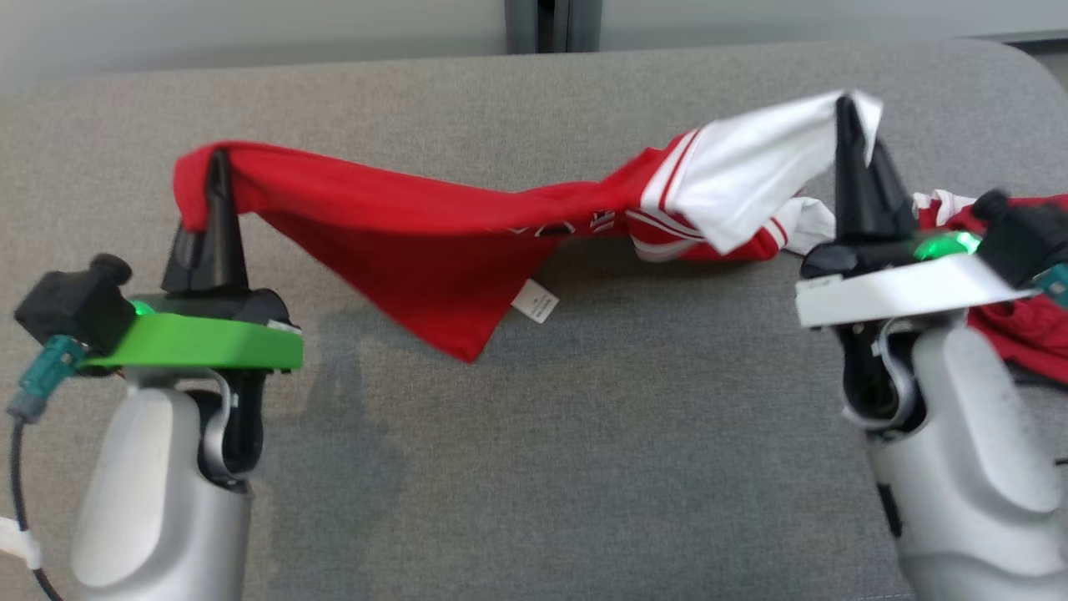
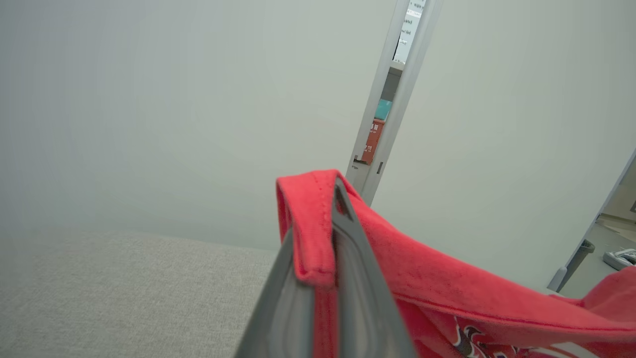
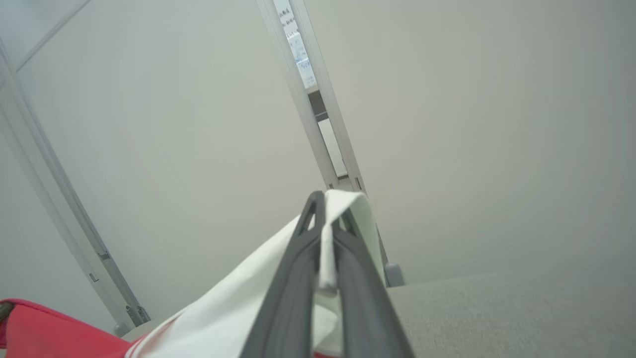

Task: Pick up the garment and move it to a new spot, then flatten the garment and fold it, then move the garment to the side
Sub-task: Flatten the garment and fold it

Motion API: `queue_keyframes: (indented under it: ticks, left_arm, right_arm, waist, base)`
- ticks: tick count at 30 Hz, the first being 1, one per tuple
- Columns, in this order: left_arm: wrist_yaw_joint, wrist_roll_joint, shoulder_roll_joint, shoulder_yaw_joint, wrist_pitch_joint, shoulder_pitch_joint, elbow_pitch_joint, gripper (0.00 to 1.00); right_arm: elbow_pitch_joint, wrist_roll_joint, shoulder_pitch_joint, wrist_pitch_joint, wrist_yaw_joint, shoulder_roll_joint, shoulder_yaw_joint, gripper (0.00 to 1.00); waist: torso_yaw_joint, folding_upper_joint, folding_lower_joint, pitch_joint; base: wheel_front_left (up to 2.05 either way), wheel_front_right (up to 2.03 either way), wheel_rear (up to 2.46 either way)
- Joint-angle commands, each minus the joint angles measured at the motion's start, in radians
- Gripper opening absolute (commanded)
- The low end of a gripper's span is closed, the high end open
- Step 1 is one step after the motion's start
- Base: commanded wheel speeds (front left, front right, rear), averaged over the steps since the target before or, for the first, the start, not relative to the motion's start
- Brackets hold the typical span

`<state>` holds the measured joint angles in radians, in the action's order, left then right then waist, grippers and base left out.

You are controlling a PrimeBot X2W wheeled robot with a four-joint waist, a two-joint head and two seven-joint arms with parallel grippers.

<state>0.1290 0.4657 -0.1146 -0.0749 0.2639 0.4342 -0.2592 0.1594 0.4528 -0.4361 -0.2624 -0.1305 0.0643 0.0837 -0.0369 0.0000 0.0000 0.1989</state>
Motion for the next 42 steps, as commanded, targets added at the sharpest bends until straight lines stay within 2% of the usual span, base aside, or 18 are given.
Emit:
queue_keyframes:
  ticks: [1,5,10,14,19,25,29,32,36,38,42]
  left_arm:
    - [0.003,0.000,-0.026,-0.001,0.000,0.030,0.021,0.00]
    - [0.003,0.006,-0.113,-0.039,-0.002,0.122,0.059,0.00]
    - [0.002,0.025,-0.203,-0.085,-0.051,0.266,0.090,0.00]
    - [0.001,0.040,-0.239,-0.103,-0.102,0.352,0.081,0.00]
    - [0.000,0.054,-0.257,-0.094,-0.128,0.434,-0.004,0.00]
    - [0.000,0.025,-0.221,-0.135,-0.100,0.598,-0.172,0.00]
    - [-0.001,-0.012,-0.174,-0.163,-0.042,0.740,-0.273,0.00]
    - [-0.009,-0.030,-0.145,-0.154,-0.010,0.840,-0.319,0.00]
    - [-0.023,-0.048,-0.112,-0.079,0.001,0.928,-0.289,0.00]
    - [-0.020,-0.062,-0.099,-0.035,0.000,0.906,-0.264,0.00]
    - [-0.008,-0.067,-0.084,0.007,-0.001,0.797,-0.291,0.00]
  right_arm:
    - [-0.037,0.018,-0.039,-0.003,0.000,0.028,-0.008,0.00]
    - [-0.105,0.045,-0.142,0.000,0.000,0.096,-0.032,0.00]
    - [-0.147,0.032,-0.272,0.056,0.000,0.183,-0.080,0.00]
    - [-0.126,0.002,-0.370,0.106,0.000,0.227,-0.085,0.00]
    - [-0.036,-0.045,-0.498,0.114,0.001,0.230,-0.061,0.00]
    - [0.135,-0.134,-0.684,0.055,0.001,0.183,-0.044,0.00]
    - [0.252,-0.200,-0.818,0.012,0.001,0.147,-0.064,0.00]
    - [0.296,-0.252,-0.903,-0.001,0.001,0.125,-0.102,0.00]
    - [0.217,-0.306,-0.974,-0.002,0.001,0.099,-0.185,0.00]
    - [0.186,-0.310,-0.960,-0.002,0.001,0.081,-0.221,0.00]
    - [0.157,-0.288,-0.866,-0.002,0.001,0.069,-0.219,0.00]
  waist:
    - [-0.015,0.0000,0.0000,-0.093]
    - [-0.010,0.0000,0.0000,-0.144]
    - [0.016,0.0000,0.0000,-0.137]
    - [0.028,0.0000,0.0000,-0.080]
    - [0.035,0.0000,0.0000,0.046]
    - [0.035,0.0000,0.0000,0.200]
    - [0.034,0.0000,0.0000,0.258]
    - [0.031,0.0000,0.0000,0.278]
    - [0.029,0.0000,0.0000,0.299]
    - [0.027,0.0000,0.0000,0.303]
    - [0.019,0.0000,0.0000,0.305]
  base:
    - [0.00,0.00,0.00]
    - [0.00,0.00,0.00]
    - [0.00,0.00,0.00]
    - [0.00,0.00,0.00]
    - [0.00,0.00,0.00]
    - [0.00,0.00,0.00]
    - [0.00,0.00,0.00]
    - [0.00,0.00,0.00]
    - [0.00,0.00,0.00]
    - [0.00,0.00,0.00]
    - [0.00,0.00,0.00]
